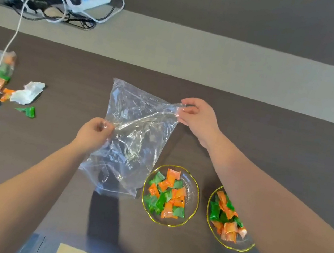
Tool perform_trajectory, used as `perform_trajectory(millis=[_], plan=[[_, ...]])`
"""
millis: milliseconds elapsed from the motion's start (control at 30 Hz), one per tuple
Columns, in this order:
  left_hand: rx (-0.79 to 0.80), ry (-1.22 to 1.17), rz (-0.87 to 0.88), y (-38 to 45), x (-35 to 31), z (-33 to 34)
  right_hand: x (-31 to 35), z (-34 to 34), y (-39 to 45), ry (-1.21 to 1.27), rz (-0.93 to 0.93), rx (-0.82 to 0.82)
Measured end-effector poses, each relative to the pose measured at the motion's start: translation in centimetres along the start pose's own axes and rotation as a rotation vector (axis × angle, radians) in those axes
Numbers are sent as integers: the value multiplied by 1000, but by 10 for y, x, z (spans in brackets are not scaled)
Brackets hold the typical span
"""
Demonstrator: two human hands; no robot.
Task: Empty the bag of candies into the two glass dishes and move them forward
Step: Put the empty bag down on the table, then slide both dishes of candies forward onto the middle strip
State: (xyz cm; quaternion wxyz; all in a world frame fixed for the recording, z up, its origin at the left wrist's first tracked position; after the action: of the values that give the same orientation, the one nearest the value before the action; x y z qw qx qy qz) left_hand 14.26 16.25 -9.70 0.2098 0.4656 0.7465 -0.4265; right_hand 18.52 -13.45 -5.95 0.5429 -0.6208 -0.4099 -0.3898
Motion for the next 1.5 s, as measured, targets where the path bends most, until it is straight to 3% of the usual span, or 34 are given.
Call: perform_trajectory(millis=[167, 367, 500, 733, 867, 967, 1067, 1300, 1500], plan=[[-141, 141, -69, 19, 45, -42, -21, 31, 9, -168, 28, 28], [-244, 308, -192, 33, 104, -87, -40, 10, 11, -254, 51, 11], [-213, 340, -265, 37, 132, -95, -57, -11, 9, -227, 105, -12], [-203, 438, -280, 36, 125, -78, -73, -35, 0, -236, 154, -37], [-333, 541, -308, 25, 107, -83, -75, -43, -6, -227, 169, -47], [-413, 708, -219, 21, 75, -81, -74, -47, -9, -212, 165, -42], [-336, 748, -131, 22, 51, -60, -72, -54, -14, -206, 156, -40], [-30, 536, -83, 6, 21, 2, -62, -79, -31, -245, 167, -37], [352, 549, -35, -31, -4, 89, -75, -119, -62, -377, 230, -19]])
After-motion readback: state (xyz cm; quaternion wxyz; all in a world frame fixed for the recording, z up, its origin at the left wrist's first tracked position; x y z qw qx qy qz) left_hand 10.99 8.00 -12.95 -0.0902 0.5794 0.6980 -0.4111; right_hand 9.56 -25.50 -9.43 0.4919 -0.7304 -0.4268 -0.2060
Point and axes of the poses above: each hand's wrist, its own y-axis towards the middle knuckle, its own z-axis out of the palm, x = y × z, the point moved 10 cm from there along y, towards the middle knuckle, and after that the axes turned 3 degrees about y, right-handed, at the moved point
